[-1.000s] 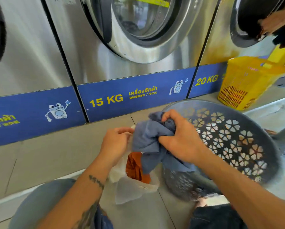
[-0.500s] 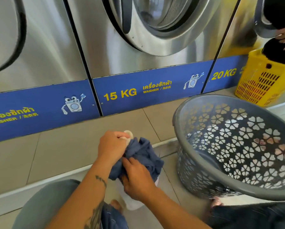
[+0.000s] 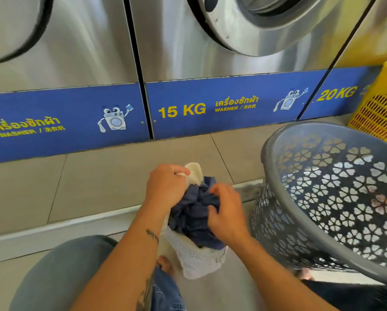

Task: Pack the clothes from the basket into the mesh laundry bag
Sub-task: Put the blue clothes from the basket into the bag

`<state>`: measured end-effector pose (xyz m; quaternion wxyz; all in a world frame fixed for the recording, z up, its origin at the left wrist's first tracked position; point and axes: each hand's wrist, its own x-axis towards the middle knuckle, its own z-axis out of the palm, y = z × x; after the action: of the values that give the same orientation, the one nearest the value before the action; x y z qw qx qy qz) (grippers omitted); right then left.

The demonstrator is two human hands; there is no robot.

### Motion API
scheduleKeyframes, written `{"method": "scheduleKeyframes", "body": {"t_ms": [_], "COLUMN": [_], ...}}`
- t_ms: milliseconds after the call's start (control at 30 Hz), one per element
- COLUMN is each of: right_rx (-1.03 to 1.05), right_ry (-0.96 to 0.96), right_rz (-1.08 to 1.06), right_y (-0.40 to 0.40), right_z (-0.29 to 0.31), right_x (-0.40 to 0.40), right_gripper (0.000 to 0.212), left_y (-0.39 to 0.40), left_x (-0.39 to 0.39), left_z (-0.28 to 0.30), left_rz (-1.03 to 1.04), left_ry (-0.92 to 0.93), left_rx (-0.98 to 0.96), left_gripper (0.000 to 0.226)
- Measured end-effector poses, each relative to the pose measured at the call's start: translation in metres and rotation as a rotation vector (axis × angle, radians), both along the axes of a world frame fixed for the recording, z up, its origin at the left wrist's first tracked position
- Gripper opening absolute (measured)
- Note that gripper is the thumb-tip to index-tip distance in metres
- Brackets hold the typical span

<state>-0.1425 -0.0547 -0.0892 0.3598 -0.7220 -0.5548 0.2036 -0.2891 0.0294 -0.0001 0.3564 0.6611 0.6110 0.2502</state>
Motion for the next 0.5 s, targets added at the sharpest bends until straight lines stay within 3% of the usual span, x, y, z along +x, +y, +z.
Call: {"method": "scheduleKeyframes", "body": {"t_ms": [33, 100, 167, 267, 367, 433, 500], "right_rx": [-0.07, -0.344, -0.416, -0.196, 0.031, -0.069, -0.346], "right_ry": [0.008, 0.29, 0.509, 0.26, 0.12, 0.06, -0.172], "right_rz": [-0.111, -0.126, -0.021, -0.048, 0.019, 0.225, 0.347], "right_y": [-0.005, -0.008, -0.009, -0.002, 0.003, -0.002, -0.008], "right_z": [-0.004, -0.011, -0.014, -0.002, 0.013, 0.003, -0.018], "right_x": [0.012, 0.024, 0.022, 0.001, -0.037, -0.06, -0.063], "right_gripper": [0.05, 0.064, 0.045, 0.019, 0.017, 0.038, 0.057], "left_y": [0.001, 0.0, -0.001, -0.002, -0.002, -0.001, -0.002], "left_x": [0.002, 0.007, 0.008, 0.006, 0.006, 0.006, 0.004], "left_z": [0.0, 0.002, 0.002, 0.001, 0.004, 0.005, 0.005], "left_rz": [-0.009, -0.025, -0.048, -0.081, -0.066, -0.075, -0.112], "left_ry": [-0.008, -0.019, -0.016, 0.005, 0.016, 0.041, 0.075], "left_rx": [-0.008, -0.022, -0.026, -0.034, -0.017, 0.019, 0.049], "left_gripper": [0.037, 0.036, 0.036, 0.036, 0.034, 0.034, 0.037]}}
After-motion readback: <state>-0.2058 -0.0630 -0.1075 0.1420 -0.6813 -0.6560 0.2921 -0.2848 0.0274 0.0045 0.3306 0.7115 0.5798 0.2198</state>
